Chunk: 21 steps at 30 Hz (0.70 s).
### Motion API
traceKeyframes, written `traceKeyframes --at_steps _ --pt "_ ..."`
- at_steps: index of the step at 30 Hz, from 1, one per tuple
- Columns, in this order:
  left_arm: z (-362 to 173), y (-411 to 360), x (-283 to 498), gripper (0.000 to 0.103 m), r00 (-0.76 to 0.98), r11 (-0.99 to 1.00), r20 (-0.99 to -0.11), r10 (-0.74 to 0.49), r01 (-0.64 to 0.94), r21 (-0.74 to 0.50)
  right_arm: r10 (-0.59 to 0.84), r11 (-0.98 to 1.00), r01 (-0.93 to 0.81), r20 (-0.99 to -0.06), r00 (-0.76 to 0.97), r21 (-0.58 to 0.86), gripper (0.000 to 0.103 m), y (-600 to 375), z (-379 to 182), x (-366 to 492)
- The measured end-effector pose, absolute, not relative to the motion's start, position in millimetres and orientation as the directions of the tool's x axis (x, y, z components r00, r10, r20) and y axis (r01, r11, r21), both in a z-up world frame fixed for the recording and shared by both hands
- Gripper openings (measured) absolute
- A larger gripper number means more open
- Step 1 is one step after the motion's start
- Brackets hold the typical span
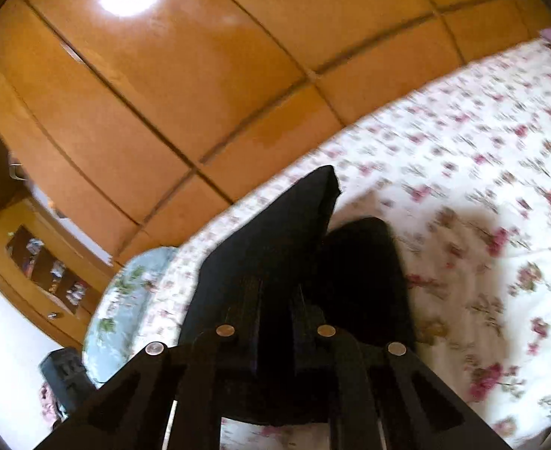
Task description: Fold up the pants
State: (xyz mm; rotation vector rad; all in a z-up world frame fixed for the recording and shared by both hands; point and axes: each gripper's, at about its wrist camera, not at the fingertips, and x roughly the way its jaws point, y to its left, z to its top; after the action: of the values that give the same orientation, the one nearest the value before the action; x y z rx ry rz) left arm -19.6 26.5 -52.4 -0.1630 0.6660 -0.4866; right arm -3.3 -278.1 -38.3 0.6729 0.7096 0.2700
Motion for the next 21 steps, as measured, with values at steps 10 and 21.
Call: traceKeyframes --at_steps 10,21 --pt "-61 3 -31 0.063 0.691 0.893 -0.591 -0.417 0.432 -0.126 0.397 0.76 0.114 -0.596 0.698 0.64 0.02 -292 -89 -1" --pt "-10 15 63 0.063 0.652 0.897 -0.618 -0.439 0.354 -0.263 0.291 0.922 -0.057 -0.586 0.756 0.384 0.027 -266 -6 28"
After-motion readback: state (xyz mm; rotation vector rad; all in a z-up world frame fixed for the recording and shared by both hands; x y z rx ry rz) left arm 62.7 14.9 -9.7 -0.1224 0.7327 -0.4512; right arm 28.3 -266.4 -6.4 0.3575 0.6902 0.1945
